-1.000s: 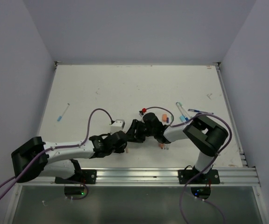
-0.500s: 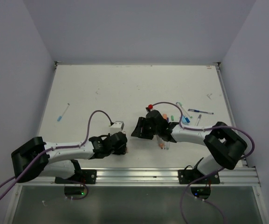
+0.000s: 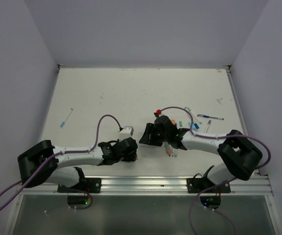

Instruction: Open the pen caps

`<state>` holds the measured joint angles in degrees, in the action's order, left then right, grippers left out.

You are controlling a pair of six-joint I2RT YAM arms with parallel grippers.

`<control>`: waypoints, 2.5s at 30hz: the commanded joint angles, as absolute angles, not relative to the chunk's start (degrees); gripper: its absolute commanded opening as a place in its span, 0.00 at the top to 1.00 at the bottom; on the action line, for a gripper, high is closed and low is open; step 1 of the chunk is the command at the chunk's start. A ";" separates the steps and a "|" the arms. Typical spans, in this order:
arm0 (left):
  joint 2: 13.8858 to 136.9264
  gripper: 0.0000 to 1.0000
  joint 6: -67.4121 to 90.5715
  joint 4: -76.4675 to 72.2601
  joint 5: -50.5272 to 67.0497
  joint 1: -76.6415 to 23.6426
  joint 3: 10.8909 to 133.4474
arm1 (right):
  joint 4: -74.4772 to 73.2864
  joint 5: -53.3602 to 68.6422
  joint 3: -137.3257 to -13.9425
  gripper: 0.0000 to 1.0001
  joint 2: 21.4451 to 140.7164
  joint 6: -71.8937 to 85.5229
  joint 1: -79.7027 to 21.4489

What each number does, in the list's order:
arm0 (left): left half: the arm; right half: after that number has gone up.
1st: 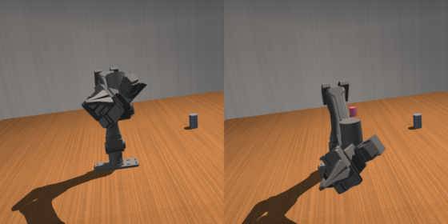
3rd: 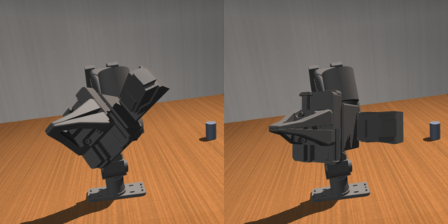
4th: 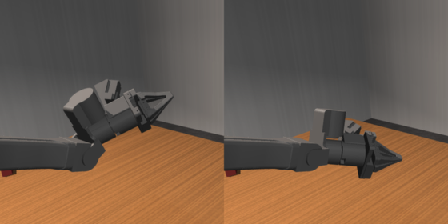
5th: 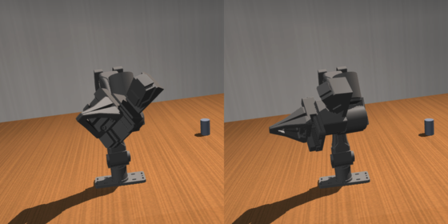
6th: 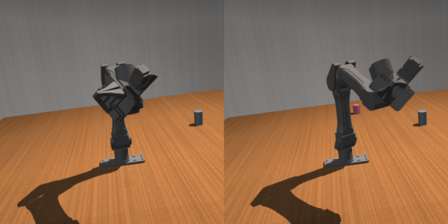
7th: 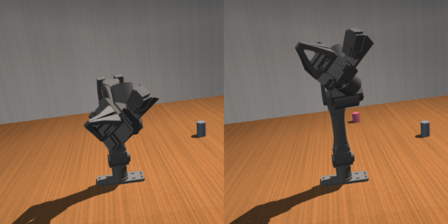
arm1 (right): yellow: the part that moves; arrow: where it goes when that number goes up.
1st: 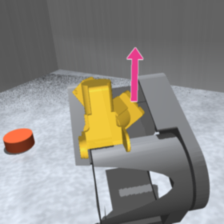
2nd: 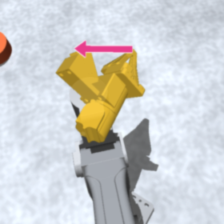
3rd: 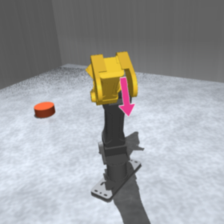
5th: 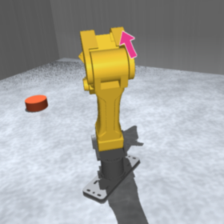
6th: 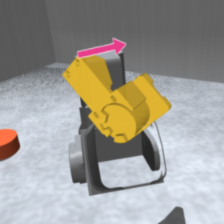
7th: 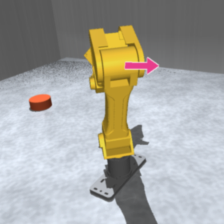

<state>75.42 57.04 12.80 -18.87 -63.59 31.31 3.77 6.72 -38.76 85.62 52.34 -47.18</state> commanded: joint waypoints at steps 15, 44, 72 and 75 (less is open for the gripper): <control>84.54 0.50 60.73 16.61 -18.19 -65.13 37.09 | 2.20 4.83 -36.12 0.46 79.37 50.98 -46.85; 89.74 0.93 71.63 24.70 -23.38 -73.21 29.71 | 1.66 3.95 -34.72 0.45 76.99 50.98 -46.85; 66.53 1.00 66.71 25.93 -29.00 -73.83 31.38 | 15.55 16.43 -40.34 0.36 93.68 58.09 -50.53; 66.62 1.00 66.45 26.36 -29.09 -73.83 32.08 | 18.36 16.17 -38.77 0.36 94.83 60.72 -51.94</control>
